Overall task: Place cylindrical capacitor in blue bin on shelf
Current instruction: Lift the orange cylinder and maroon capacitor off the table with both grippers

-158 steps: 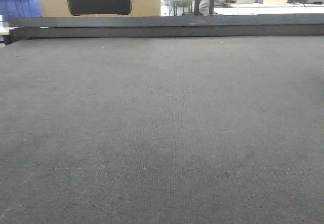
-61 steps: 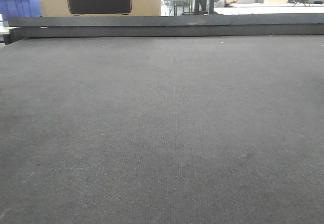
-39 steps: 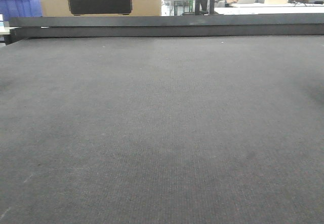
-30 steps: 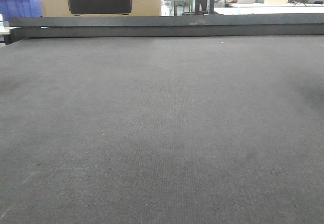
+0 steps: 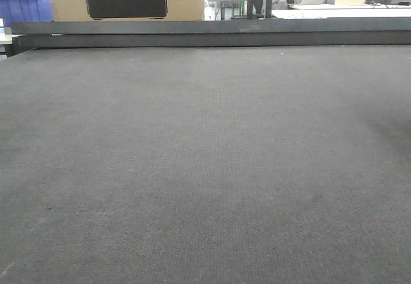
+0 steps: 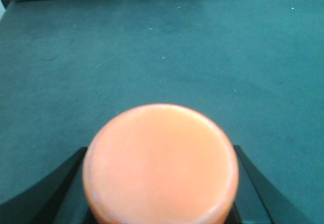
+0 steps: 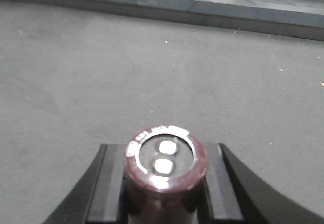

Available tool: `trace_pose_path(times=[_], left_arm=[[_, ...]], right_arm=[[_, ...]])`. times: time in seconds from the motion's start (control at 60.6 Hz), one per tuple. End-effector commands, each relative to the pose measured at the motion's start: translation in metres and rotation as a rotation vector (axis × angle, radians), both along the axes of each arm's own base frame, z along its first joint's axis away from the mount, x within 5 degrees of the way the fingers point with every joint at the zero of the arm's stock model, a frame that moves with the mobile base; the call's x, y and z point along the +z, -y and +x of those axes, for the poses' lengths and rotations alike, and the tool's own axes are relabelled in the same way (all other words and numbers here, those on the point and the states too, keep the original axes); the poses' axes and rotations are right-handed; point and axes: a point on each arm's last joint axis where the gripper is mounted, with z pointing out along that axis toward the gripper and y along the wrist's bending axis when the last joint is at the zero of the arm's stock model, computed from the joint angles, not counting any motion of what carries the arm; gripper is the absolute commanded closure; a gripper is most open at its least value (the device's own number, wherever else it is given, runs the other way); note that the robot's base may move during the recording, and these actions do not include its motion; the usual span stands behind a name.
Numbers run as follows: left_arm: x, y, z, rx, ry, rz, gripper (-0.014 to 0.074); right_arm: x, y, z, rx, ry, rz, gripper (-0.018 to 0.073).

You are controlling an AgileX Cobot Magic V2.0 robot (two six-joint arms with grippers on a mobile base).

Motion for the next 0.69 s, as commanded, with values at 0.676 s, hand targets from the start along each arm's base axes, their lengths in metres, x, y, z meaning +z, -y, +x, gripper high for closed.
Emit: trace_pose_path(times=[0.676], left_arm=[[0.036,-0.02,-0.066,0.014,0.14,-0.026,0.0707]], right_arm=[[0.033,0.009,-0.078,0.016,0.177,0.027,0.0682]])
